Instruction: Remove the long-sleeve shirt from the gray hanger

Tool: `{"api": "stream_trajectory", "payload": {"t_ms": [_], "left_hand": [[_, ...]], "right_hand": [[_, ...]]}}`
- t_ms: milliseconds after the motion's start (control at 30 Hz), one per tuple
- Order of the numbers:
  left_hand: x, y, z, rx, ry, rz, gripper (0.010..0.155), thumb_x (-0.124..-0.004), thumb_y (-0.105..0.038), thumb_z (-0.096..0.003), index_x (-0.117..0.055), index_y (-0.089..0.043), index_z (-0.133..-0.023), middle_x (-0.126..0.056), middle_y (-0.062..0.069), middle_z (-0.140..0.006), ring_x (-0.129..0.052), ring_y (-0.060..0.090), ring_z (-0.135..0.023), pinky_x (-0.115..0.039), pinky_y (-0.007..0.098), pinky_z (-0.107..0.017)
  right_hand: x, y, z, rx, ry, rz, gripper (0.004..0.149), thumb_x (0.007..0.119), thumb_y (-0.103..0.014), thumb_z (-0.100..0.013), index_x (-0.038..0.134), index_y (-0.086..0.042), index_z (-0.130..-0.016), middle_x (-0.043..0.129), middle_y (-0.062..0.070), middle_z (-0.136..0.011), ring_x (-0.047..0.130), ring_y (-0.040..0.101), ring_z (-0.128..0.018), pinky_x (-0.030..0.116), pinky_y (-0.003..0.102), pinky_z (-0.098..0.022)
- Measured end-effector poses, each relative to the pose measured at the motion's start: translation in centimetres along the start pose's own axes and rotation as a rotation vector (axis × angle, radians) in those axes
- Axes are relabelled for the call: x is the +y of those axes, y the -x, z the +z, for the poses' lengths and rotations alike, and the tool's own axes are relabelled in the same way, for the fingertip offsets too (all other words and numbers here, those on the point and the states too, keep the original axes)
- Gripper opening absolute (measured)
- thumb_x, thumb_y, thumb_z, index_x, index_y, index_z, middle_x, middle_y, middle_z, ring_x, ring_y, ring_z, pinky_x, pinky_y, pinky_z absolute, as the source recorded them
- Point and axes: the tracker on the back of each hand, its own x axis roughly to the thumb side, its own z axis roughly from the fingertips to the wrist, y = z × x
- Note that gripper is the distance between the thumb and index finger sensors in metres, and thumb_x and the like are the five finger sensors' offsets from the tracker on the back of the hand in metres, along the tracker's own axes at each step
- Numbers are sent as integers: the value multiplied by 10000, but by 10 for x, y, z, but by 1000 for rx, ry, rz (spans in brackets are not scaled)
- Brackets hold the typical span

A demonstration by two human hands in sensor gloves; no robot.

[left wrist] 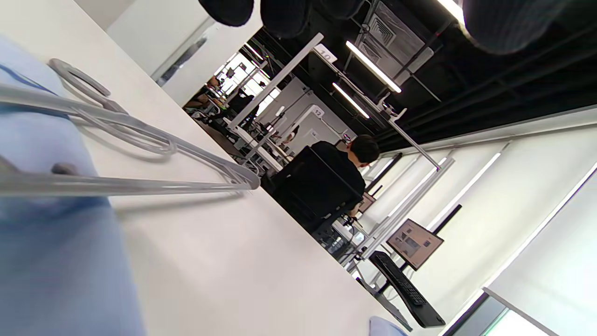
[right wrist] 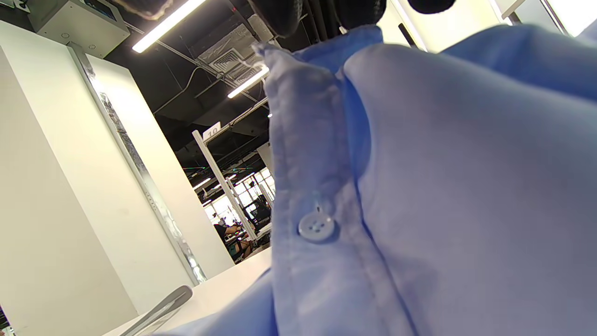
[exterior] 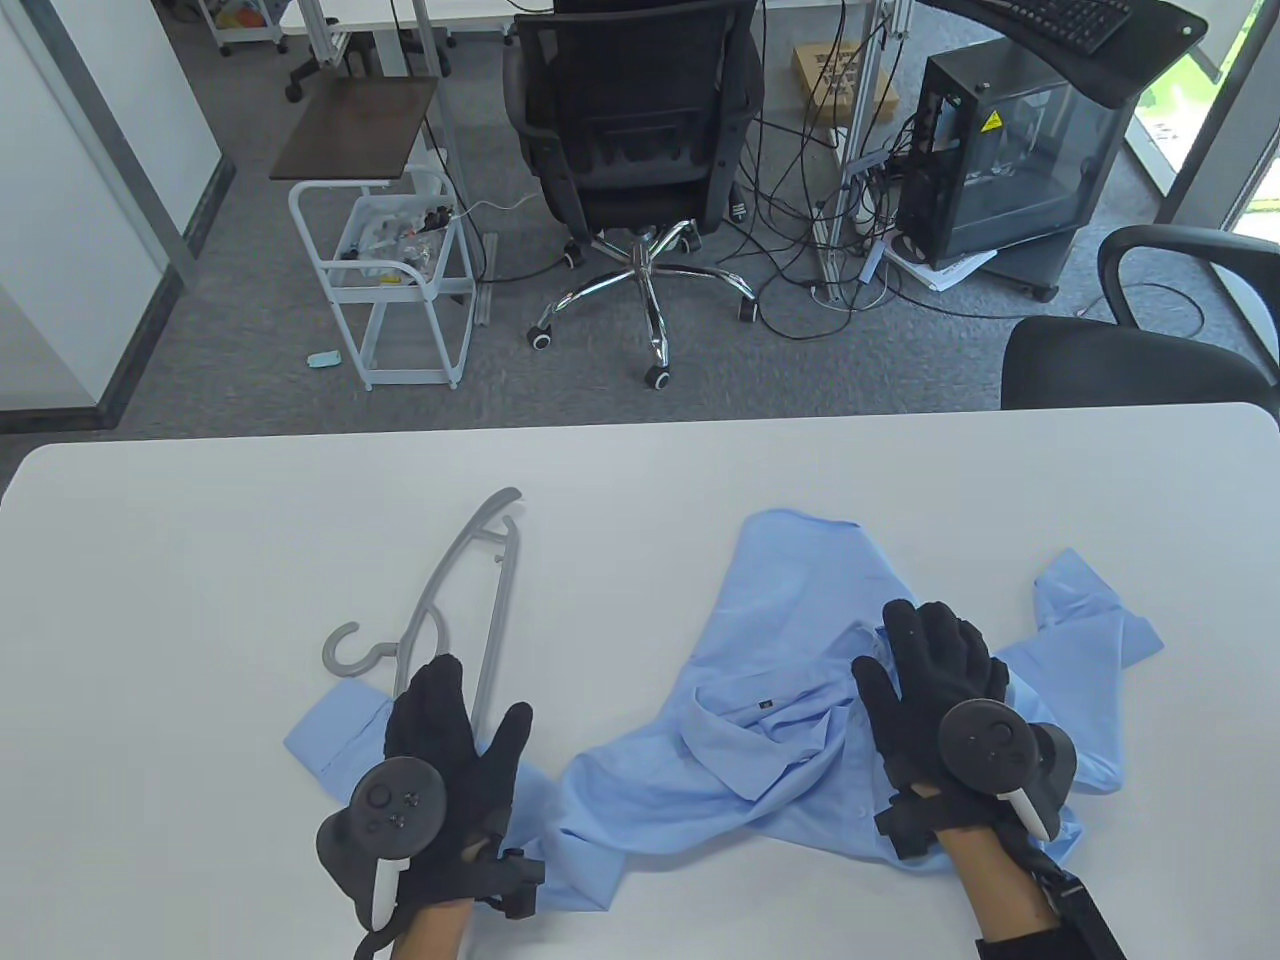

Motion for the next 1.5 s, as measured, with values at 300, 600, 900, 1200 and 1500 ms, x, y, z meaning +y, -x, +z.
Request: {"api": "stream_trajectory", "payload": {"t_ms": [300,600,900,1200,1500], "left_hand": [[-19,-15,1,-86,94,-20,916,-636,-763,-485,-301,-269,-1180,-309,130,-1244,-309,535,-1127,-331,687,-785],[-29,-23,3,-139,132,-33,881,-648,-763,-485,-276,-367,-1180,-281,82,-1265,-303,572,-1118,-328,693,-784],[-34,-24,3,-167,172,-33,831,-651,-764,-485,-374,-395,-1176,-301,100,-1266,-303,557,-1128,-313,706,-777],[-35,-28,9,-170,200,89,854,-644,-761,-490,-349,-356,-1182,-348,116,-1251,-346,548,-1130,-358,695,-778],[-32,-29,12,-191,180,138,817,-651,-753,-490,-388,-388,-1172,-389,113,-1245,-431,540,-1119,-413,681,-778]], "right_hand": [[3,-4,1,-41,-9,-3,779,588,-625,-623,351,-162,-1203,353,316,-1191,322,681,-1041,268,844,-636],[4,-11,4,-83,-9,-17,823,613,-645,-611,314,-162,-1206,329,309,-1198,339,668,-1052,372,818,-677],[3,-18,10,-119,5,-40,806,609,-650,-609,378,-153,-1200,354,310,-1194,337,673,-1048,316,843,-651],[7,-19,15,-124,13,-140,847,595,-666,-605,319,-132,-1202,339,328,-1186,355,685,-1033,431,844,-640],[6,-28,26,-141,17,-236,885,611,-680,-599,277,-127,-1203,331,335,-1186,377,698,-1027,445,867,-618]]}}
